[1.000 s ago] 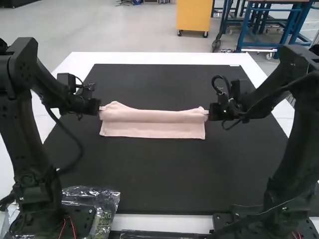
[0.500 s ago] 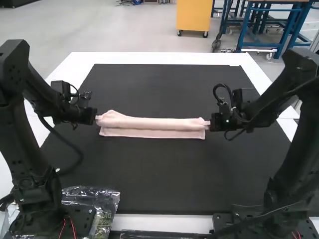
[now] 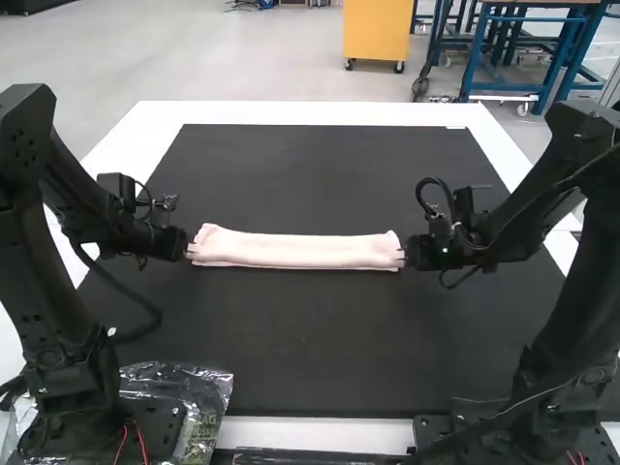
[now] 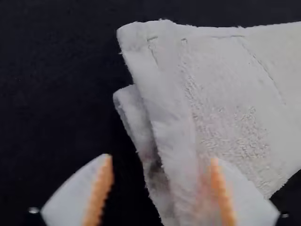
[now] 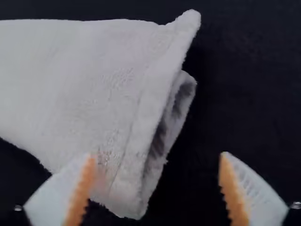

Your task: Fold the towel.

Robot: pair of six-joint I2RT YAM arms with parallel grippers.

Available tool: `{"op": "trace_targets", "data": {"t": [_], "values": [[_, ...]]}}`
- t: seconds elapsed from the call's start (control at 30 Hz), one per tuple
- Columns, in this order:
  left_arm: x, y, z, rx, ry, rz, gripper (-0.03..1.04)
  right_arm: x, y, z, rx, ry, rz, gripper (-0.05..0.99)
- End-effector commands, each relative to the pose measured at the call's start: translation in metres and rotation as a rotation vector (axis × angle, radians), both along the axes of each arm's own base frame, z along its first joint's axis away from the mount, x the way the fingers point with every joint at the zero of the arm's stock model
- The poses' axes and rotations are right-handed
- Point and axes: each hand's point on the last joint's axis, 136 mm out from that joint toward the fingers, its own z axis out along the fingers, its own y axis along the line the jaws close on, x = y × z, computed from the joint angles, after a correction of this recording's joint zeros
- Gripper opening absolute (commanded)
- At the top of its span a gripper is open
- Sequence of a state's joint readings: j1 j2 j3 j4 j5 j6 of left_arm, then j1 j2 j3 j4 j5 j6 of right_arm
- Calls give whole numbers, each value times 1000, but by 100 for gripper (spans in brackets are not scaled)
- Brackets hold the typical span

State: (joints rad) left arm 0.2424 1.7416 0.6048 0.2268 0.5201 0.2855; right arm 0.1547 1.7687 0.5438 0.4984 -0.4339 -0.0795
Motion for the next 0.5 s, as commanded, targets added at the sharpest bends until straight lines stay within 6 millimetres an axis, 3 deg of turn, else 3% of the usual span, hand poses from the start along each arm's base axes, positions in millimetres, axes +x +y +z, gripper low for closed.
{"op": "trace_targets", "data": {"t": [0.0, 0.2, 0.47], "values": [[4, 6, 11, 12, -53, -8, 99, 9, -9, 2, -18, -29, -38, 92], [16, 33, 30, -22, -118, 76, 98, 22, -4, 18, 28, -52, -62, 92], [29, 57, 60, -99, -196, 171, 97, 26, 8, 19, 32, -59, -35, 92]]}}
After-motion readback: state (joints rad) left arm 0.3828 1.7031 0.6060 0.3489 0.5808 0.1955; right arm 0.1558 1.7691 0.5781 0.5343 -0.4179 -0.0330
